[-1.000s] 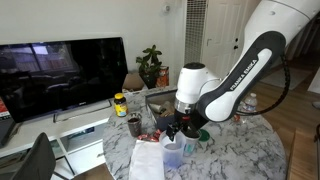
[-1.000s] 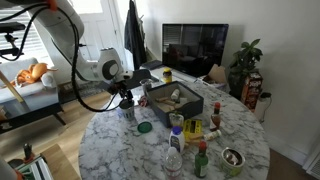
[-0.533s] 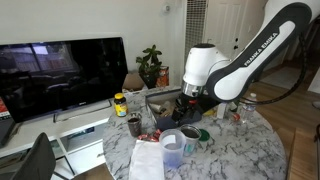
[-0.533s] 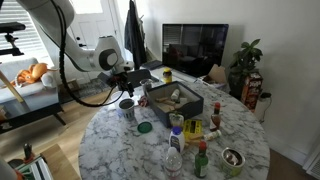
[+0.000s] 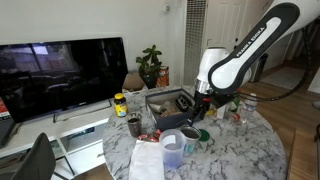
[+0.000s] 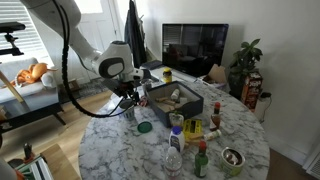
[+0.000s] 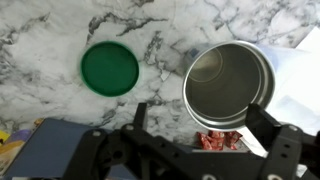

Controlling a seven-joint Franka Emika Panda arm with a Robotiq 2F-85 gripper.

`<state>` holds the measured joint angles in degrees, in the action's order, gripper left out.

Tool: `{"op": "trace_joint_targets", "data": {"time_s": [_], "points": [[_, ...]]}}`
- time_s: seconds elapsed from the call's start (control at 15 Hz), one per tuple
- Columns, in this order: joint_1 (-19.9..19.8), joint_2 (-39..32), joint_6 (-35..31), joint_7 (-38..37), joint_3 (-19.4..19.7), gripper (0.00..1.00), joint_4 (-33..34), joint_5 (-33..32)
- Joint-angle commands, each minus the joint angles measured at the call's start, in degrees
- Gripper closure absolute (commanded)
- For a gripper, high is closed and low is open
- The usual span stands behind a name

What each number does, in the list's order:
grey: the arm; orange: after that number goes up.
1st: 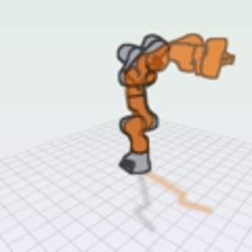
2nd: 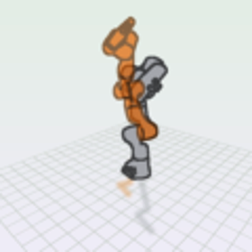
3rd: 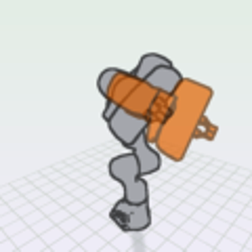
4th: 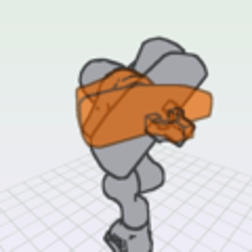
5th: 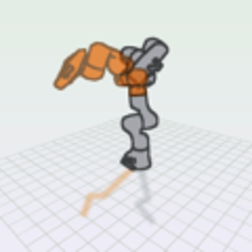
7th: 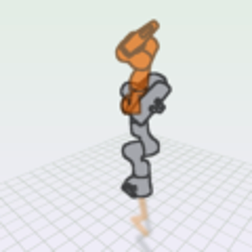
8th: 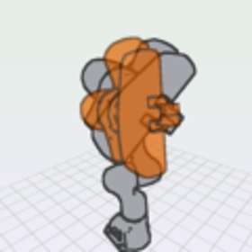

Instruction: Remove both cups in the shoe box at the same time and place them on the table then pick up the gray cup and stack it into the clear cup

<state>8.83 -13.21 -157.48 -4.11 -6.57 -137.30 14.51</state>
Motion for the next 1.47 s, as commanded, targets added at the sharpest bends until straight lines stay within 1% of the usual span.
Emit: {"op": "trace_joint_targets", "data": {"time_s": [0.0, 0.07, 0.27, 0.33, 0.4, 0.47, 0.53, 0.6, 0.67, 0.8, 1.13, 1.33, 1.4], "points": [[-5.42, -3.79, -1.17, 10.06, -4.98, 0.00, 0.80, 8.04], [-6.40, -4.53, -0.84, 11.97, -5.77, 0.00, 1.15, 9.30], [-8.25, -6.66, -0.18, 14.33, -6.74, 0.00, 1.76, 10.47], [-8.83, -7.52, -0.24, 14.97, -7.13, 0.08, 2.13, 10.82], [-9.29, -8.16, -0.32, 15.32, -7.49, 0.12, 2.24, 11.00], [-9.68, -8.91, -0.35, 15.39, -7.79, 0.29, 2.58, 11.10], [-9.80, -9.59, -0.41, 15.02, -7.84, 0.36, 2.98, 10.90], [-10.11, -10.15, -0.41, 14.89, -8.08, 0.37, 3.20, 10.89], [-10.20, -10.61, -0.42, 14.40, -8.06, 0.44, 3.54, 10.60], [-10.31, -11.35, -0.52, 13.61, -7.89, 0.62, 3.95, 10.12], [-10.64, -11.33, -0.67, 12.49, -7.37, 0.99, 4.14, 9.72], [-10.37, -9.36, -0.45, 11.11, -6.76, 1.00, 3.18, 9.24], [-10.10, -7.95, -0.19, 10.40, -6.64, 0.99, 2.48, 9.09]]}}
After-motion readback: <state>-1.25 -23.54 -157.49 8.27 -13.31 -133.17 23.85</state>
